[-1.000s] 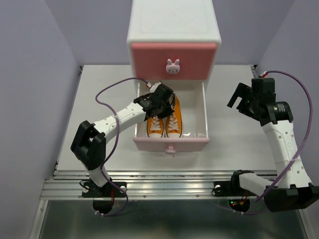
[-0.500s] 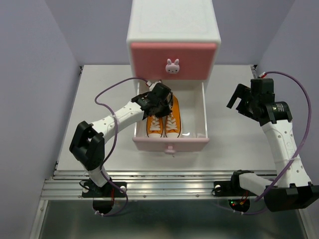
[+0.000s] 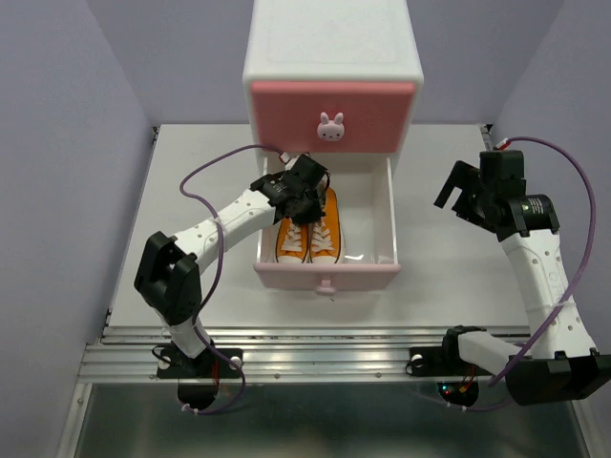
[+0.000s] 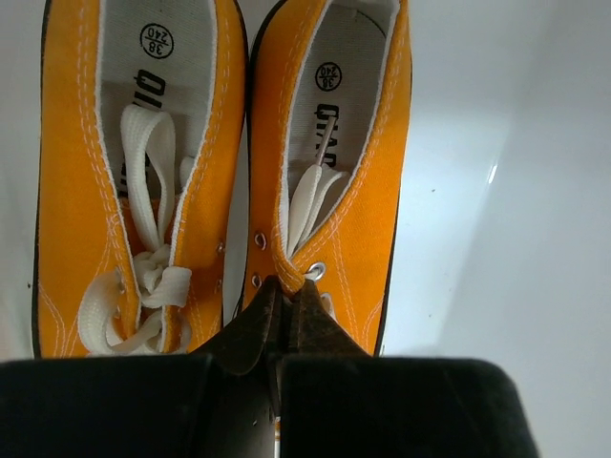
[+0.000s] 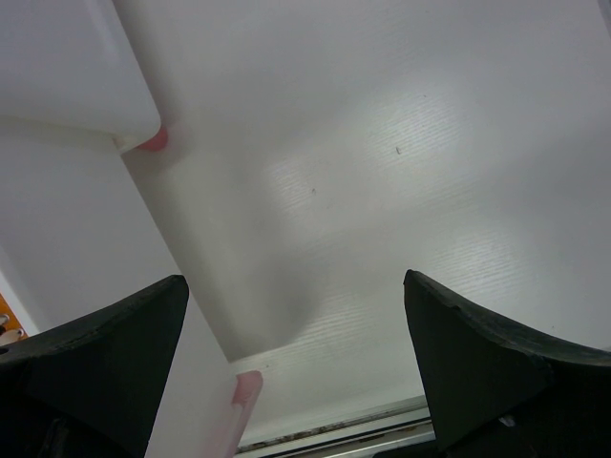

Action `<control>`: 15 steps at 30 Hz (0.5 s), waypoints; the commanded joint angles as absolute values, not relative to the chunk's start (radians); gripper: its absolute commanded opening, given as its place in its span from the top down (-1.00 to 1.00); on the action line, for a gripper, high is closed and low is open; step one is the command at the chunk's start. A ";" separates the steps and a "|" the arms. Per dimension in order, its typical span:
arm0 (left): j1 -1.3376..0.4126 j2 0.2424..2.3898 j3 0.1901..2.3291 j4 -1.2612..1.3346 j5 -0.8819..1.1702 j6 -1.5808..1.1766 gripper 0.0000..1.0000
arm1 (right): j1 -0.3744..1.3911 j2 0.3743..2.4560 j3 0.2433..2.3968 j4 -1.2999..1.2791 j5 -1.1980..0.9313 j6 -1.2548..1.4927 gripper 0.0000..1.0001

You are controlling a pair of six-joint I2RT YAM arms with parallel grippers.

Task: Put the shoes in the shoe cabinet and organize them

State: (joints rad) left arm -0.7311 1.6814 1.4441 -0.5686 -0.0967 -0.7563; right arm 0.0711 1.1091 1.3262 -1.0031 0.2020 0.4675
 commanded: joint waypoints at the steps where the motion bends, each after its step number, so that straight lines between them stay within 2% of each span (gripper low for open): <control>1: -0.703 1.681 1.520 -0.508 -0.109 -0.667 1.00 | 0.063 1.103 1.328 -0.985 0.206 0.453 -1.00; 11: -0.704 1.735 1.571 -0.532 -0.113 -0.675 1.00 | 0.063 1.101 1.319 -0.982 0.199 0.454 -1.00; 13: -0.704 1.747 1.604 -0.549 -0.123 -0.673 0.87 | 0.063 1.100 1.319 -0.982 0.199 0.454 -1.00; 14: -0.704 1.756 1.626 -0.561 -0.132 -0.672 0.68 | 0.063 1.101 1.319 -0.982 0.199 0.456 -1.00; 15: -0.704 1.759 1.635 -0.564 -0.135 -0.673 0.58 | 0.063 1.100 1.319 -0.982 0.199 0.456 -1.00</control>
